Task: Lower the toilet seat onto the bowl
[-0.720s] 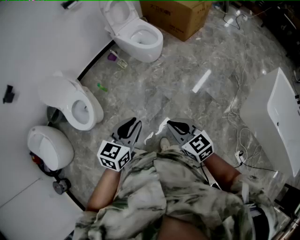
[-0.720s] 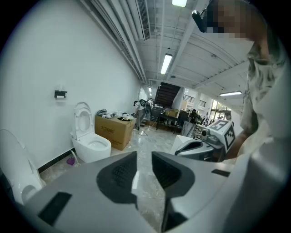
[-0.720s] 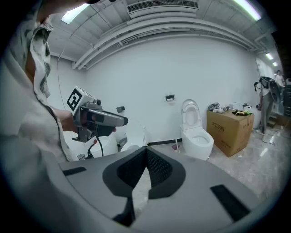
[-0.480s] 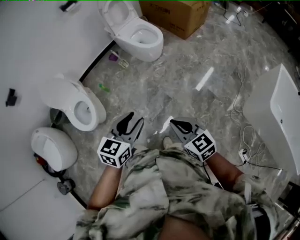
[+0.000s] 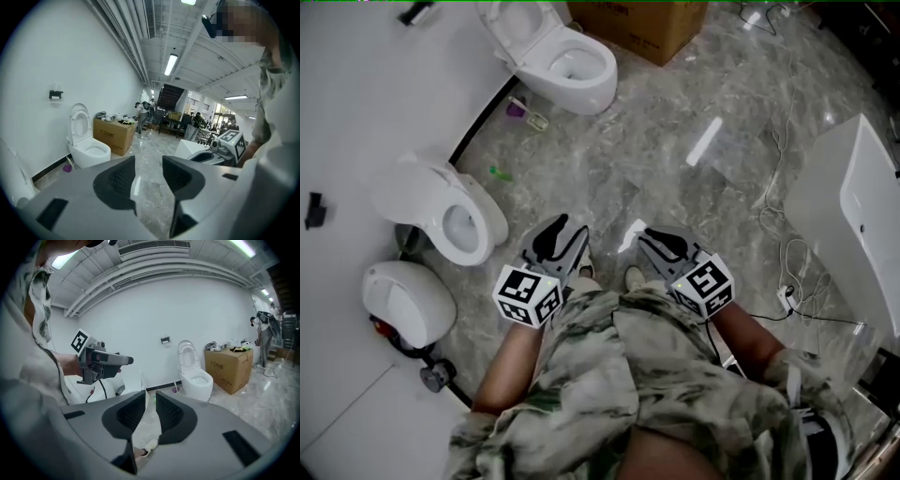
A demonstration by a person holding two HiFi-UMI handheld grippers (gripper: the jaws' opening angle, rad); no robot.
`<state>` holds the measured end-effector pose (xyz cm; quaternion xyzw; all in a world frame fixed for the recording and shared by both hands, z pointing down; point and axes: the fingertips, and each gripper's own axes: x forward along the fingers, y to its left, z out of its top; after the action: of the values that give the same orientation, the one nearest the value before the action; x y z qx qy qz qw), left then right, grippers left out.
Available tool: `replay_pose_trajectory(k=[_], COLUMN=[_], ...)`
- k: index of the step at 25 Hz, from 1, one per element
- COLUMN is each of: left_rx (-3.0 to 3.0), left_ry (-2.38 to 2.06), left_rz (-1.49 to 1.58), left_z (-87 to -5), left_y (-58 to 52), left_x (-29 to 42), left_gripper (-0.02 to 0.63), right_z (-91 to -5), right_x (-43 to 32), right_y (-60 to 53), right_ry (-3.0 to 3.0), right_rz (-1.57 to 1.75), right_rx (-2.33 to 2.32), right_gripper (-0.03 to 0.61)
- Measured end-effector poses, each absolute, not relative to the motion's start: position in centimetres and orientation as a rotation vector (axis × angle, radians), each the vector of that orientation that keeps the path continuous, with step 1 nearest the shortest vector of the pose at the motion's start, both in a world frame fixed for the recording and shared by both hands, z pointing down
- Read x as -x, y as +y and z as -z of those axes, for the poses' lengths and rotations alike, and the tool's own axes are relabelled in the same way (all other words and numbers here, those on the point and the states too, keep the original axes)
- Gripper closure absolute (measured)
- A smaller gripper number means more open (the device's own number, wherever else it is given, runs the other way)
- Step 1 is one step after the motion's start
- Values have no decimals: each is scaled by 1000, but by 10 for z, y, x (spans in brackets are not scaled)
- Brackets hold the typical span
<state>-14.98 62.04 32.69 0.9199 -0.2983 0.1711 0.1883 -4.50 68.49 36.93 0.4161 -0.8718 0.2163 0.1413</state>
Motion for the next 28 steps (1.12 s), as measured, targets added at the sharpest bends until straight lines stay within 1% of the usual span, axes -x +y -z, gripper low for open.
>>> replay_pose_trajectory(k=[5,11,14,22,28], left_rx=[-2586,-2612,-2631,-2655,-2653], left_ry=[-808,-760,-741,-701,-694], left_rz=[-466,-452,-445,-439,-431], left_z=[-337,-341,-335,-338,-346], left_y=[562,475,425,307,244], left_x=[169,205,222,265,270], left_gripper=[437,437,436,430,430], right_z=[-373,-358,-350,-350,-345], right_x=[62,100,117,166,170], right_y=[625,542,491,373,309], right_ry=[-2486,-2434,-2417,-2389,-2379], right_rz=[-612,-580,-539,-554,-555], right_rx=[-1245,-1282,-1286,-1313,-1339], right_gripper=[480,500,502,504,517])
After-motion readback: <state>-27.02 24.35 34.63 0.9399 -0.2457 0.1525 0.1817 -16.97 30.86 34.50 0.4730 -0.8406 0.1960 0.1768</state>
